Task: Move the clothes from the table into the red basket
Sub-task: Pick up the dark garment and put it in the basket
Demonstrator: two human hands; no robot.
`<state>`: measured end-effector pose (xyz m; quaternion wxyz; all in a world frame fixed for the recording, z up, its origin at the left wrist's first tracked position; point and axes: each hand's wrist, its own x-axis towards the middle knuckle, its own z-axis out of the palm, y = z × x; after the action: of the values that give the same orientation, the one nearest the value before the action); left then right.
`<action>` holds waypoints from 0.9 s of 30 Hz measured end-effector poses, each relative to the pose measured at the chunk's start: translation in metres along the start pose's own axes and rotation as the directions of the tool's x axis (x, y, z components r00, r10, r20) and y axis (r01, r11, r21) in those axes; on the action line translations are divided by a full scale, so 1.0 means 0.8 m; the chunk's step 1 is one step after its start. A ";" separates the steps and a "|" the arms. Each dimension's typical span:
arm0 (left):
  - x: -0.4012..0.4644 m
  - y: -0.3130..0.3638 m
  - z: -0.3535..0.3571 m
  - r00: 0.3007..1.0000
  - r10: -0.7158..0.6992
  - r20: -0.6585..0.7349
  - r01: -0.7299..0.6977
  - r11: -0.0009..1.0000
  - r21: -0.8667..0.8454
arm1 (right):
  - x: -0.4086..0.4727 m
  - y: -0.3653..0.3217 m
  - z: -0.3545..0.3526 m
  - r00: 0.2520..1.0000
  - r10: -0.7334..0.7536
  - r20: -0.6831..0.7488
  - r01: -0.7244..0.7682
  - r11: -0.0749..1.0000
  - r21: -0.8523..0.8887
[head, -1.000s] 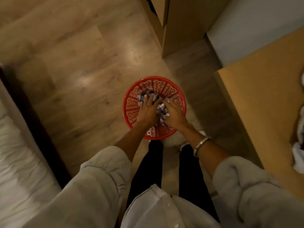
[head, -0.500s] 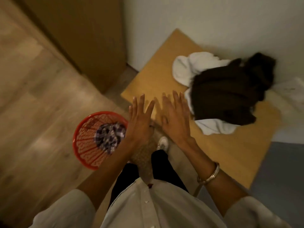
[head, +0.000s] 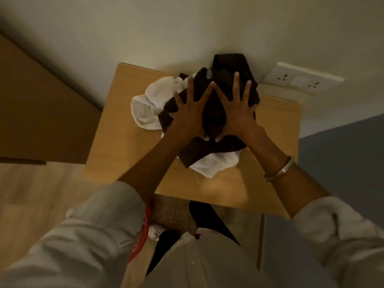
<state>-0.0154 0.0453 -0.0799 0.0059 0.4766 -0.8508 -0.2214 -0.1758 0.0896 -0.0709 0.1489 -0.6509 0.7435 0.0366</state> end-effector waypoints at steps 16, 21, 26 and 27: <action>0.004 0.070 -0.070 0.907 0.103 -0.409 -0.183 0.969 -0.163 | -0.008 0.011 -0.092 0.902 0.007 -0.431 0.066 0.986 0.155; -0.018 0.119 -0.184 0.713 0.185 -0.677 -0.389 0.907 -0.163 | -0.057 -0.011 -0.220 0.636 0.011 -0.771 0.161 0.976 0.147; -0.057 0.143 -0.333 0.429 0.264 -0.864 -0.498 0.867 0.018 | -0.105 -0.071 -0.360 0.267 -0.056 -0.962 0.291 0.956 0.025; -0.070 0.144 -0.362 0.367 0.271 -0.890 -0.508 0.860 0.052 | -0.110 -0.086 -0.386 0.205 -0.084 -0.975 0.312 0.950 -0.017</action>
<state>-0.0142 0.0347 0.2370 0.5466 0.3000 -0.7810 -0.0357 -0.1524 0.0871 0.2566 -0.2794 -0.6062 0.5847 -0.4611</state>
